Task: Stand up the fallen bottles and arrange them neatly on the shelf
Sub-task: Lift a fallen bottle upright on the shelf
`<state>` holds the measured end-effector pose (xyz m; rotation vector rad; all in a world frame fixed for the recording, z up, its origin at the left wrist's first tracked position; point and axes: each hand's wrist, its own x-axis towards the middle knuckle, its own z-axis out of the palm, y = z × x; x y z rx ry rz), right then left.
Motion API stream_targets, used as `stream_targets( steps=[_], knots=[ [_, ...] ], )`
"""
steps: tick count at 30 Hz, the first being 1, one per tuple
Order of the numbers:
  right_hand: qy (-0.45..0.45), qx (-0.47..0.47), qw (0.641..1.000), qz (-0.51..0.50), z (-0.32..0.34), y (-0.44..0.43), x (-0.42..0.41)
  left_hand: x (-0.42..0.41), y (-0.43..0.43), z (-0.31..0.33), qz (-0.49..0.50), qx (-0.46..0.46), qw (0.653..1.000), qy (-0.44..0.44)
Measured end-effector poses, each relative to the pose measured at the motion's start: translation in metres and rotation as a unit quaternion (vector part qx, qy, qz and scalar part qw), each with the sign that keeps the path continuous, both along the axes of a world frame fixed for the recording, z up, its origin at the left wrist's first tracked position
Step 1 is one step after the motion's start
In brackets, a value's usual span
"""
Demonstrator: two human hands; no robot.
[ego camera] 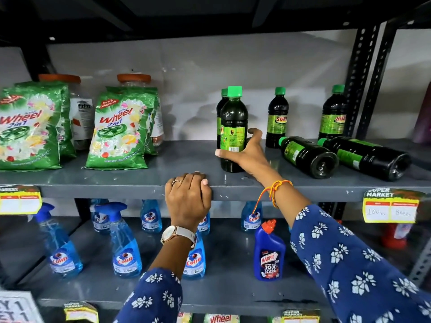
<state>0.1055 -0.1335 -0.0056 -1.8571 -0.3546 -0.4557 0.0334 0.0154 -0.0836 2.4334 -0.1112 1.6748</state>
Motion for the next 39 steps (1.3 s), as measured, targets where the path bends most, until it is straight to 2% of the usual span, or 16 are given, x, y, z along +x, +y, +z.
stream_targets(
  steps=[6, 11, 15, 20, 25, 30, 35, 39],
  knots=[
    [0.026, 0.049, 0.998, 0.03, -0.0008, -0.0053, 0.0033, -0.0005, -0.0003, 0.0002, 0.001, 0.0, 1.0, 0.004],
    [0.02, 0.038, 0.999, 0.012, -0.001, -0.0021, 0.0026, 0.0008, 0.0, -0.0002, 0.001, 0.002, 1.0, 0.006],
    [0.044, 0.079, 0.994, 0.059, 0.0, -0.0039, 0.006, 0.0019, 0.0002, -0.0015, 0.003, 0.001, 1.0, 0.0],
    [0.033, 0.061, 0.997, 0.026, -0.0002, -0.003, 0.0023, 0.0039, 0.0001, -0.0021, 0.005, -0.002, 1.0, -0.006],
    [0.049, 0.08, 0.995, 0.045, 0.0001, -0.0042, 0.0049, 0.0041, -0.0002, -0.0022, 0.005, -0.001, 1.0, -0.02],
    [0.037, 0.044, 0.998, 0.035, -0.0021, -0.0037, 0.0056, 0.0047, -0.0004, -0.0021, 0.006, 0.0, 1.0, -0.026],
    [0.037, 0.072, 0.996, 0.028, -0.0017, -0.0038, 0.0056, 0.0052, 0.0002, -0.0023, 0.005, 0.002, 1.0, -0.026],
    [0.036, 0.027, 0.999, 0.011, -0.0021, -0.0054, 0.0016, 0.0038, 0.0003, -0.0018, 0.004, -0.004, 1.0, -0.007]
  ],
)
